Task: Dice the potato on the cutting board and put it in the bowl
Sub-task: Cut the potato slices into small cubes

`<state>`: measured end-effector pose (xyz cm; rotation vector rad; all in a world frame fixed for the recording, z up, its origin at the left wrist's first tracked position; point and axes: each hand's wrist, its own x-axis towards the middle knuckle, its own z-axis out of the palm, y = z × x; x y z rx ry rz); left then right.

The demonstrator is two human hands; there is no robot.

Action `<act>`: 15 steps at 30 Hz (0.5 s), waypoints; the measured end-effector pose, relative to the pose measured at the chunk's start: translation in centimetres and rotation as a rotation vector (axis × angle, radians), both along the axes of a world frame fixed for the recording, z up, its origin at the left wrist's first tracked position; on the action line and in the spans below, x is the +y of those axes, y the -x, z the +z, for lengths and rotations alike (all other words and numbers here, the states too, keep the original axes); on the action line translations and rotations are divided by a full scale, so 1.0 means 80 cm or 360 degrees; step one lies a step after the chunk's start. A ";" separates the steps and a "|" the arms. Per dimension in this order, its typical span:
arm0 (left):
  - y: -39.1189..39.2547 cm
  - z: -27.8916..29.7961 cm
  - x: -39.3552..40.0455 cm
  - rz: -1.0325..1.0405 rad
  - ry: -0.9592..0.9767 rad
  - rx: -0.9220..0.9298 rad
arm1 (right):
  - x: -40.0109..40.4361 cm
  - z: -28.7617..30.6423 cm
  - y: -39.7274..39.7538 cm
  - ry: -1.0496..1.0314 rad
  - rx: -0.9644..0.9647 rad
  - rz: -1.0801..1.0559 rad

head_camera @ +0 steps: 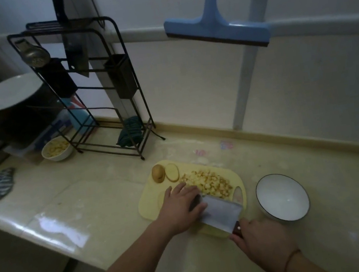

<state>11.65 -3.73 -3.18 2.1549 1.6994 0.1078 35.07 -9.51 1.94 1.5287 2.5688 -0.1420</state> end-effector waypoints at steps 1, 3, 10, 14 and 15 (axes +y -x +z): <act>-0.001 0.001 -0.001 0.0024 0.0020 -0.0032 | 0.002 0.002 0.002 0.0045 -0.0012 -0.0005; 0.000 0.002 -0.005 0.0023 -0.0045 -0.0106 | 0.007 0.001 0.005 0.0004 0.0047 -0.0047; -0.005 -0.006 -0.008 -0.0033 -0.0064 0.0083 | 0.002 -0.015 0.001 -0.0056 0.0103 -0.0036; 0.002 0.005 0.003 0.0159 -0.0084 -0.0177 | 0.002 -0.001 -0.003 -0.0042 0.0074 -0.0078; 0.010 0.009 0.007 0.0339 -0.0160 -0.0344 | 0.004 0.002 -0.005 0.0008 0.0120 -0.0083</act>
